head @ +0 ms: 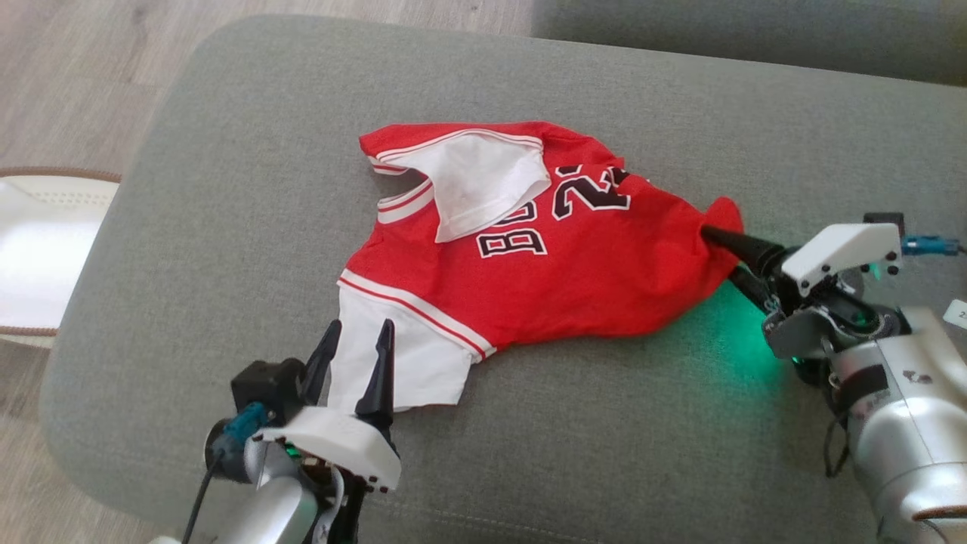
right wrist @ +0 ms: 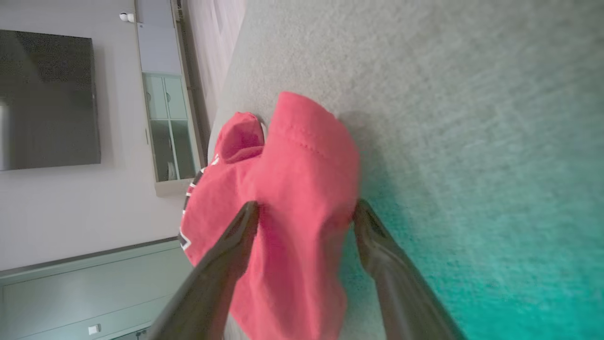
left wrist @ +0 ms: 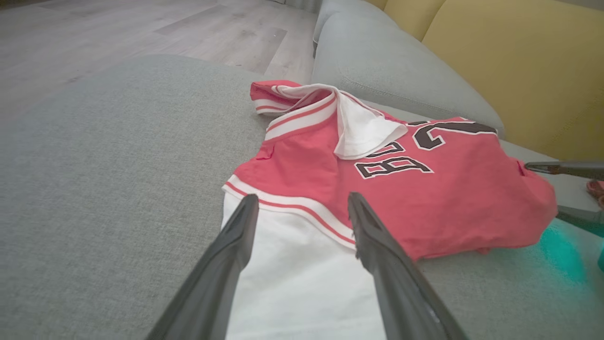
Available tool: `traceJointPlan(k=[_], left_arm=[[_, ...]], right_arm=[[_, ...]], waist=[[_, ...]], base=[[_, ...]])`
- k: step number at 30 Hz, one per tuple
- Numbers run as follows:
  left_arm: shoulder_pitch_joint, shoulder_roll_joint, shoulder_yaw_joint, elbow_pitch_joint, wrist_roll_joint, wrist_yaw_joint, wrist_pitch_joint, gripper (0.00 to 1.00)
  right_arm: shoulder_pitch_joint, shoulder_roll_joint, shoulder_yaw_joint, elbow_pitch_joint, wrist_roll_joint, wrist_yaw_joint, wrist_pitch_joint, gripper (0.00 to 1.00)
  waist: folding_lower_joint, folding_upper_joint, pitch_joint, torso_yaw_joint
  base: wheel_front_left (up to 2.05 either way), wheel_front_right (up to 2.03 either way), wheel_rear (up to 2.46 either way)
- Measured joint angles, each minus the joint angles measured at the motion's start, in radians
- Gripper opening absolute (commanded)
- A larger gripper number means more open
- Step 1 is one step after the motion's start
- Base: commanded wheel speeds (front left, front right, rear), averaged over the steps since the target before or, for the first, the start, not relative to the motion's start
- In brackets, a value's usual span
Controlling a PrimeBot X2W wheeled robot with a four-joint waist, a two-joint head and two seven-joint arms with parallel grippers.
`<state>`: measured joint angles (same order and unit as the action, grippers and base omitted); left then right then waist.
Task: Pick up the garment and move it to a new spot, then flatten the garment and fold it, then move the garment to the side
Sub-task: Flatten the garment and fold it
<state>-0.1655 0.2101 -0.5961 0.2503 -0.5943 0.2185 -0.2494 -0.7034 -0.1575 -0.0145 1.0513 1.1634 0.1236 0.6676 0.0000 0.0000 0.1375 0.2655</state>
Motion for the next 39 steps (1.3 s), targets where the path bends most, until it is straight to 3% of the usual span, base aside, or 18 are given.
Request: traceJointPlan(k=[1, 2, 3, 7, 11, 15, 19, 27, 28, 29, 35, 39], left_arm=[[0.000, -0.004, 0.001, 0.006, 0.005, -0.002, 0.000, 1.00], [0.000, -0.008, 0.003, 0.011, 0.008, -0.009, 0.000, 1.00], [0.000, -0.013, 0.006, 0.016, 0.013, -0.012, 0.000, 1.00], [0.000, -0.029, 0.023, 0.035, 0.023, -0.026, 0.000, 1.00], [0.007, -0.032, 0.030, 0.047, 0.030, -0.034, 0.000, 1.00], [0.040, -0.032, 0.057, 0.047, 0.031, -0.034, 0.000, 1.00], [0.052, -0.032, 0.065, 0.046, 0.042, -0.034, 0.000, 1.00], [0.058, -0.031, 0.093, 0.042, 0.048, -0.039, 0.000, 1.00], [0.059, -0.030, 0.094, 0.042, 0.048, -0.042, 0.000, 1.00], [0.059, -0.030, 0.095, 0.042, 0.048, -0.042, 0.000, 1.00], [0.059, -0.024, 0.095, 0.042, 0.058, -0.044, 0.000, 1.00], [0.059, -0.020, 0.094, 0.041, 0.058, -0.044, 0.000, 1.00]], right_arm=[[-0.005, 0.002, -0.004, -0.002, 0.009, 0.000, 0.000, 0.69], [-0.007, 0.005, -0.007, -0.008, 0.016, 0.000, -0.005, 0.25], [-0.007, 0.010, -0.010, -0.015, 0.023, 0.000, -0.016, 0.00], [-0.001, 0.010, 0.015, -0.067, 0.008, 0.000, -0.075, 0.00], [0.037, -0.003, 0.072, -0.238, -0.013, 0.000, -0.134, 0.00], [0.148, -0.041, 0.170, -0.388, -0.104, 0.000, -0.197, 0.00], [0.297, -0.077, 0.206, -0.518, -0.150, 0.000, -0.202, 0.00], [0.504, -0.114, 0.163, -0.704, -0.339, 0.000, -0.185, 0.00], [0.570, -0.099, 0.127, -0.734, -0.398, 0.000, -0.151, 0.69], [0.601, -0.082, 0.105, -0.740, -0.418, 0.000, -0.129, 1.00], [0.708, 0.021, -0.005, -0.861, -0.511, 0.000, -0.065, 1.00], [0.681, 0.031, -0.068, -1.023, -0.560, 0.000, -0.103, 1.00]], waist=[[0.0000, 0.0000, 0.002, 0.002], [0.0000, 0.0000, 0.003, 0.003], [0.0000, 0.0000, 0.004, 0.003], [0.0000, 0.0000, -0.002, -0.006], [0.0000, 0.0000, -0.019, -0.023], [0.0000, 0.0000, -0.034, -0.059], [0.0000, 0.0000, -0.046, -0.104], [0.0000, 0.0000, -0.053, -0.171], [0.0000, 0.0000, -0.052, -0.185], [0.0000, 0.0000, -0.052, -0.191], [0.0000, 0.0000, -0.056, -0.204], [0.0000, 0.0000, -0.060, -0.206]], base=[[0.00, 0.00, 0.00], [0.00, 0.00, 0.00], [0.00, 0.00, 0.00], [0.00, 0.00, 0.00], [0.00, 0.00, 0.00], [0.00, 0.00, 0.00], [0.00, 0.00, 0.00], [0.00, 0.00, 0.00], [0.00, 0.00, 0.00], [0.00, 0.00, 0.00], [0.00, 0.00, 0.00], [0.00, 0.00, 0.00]])
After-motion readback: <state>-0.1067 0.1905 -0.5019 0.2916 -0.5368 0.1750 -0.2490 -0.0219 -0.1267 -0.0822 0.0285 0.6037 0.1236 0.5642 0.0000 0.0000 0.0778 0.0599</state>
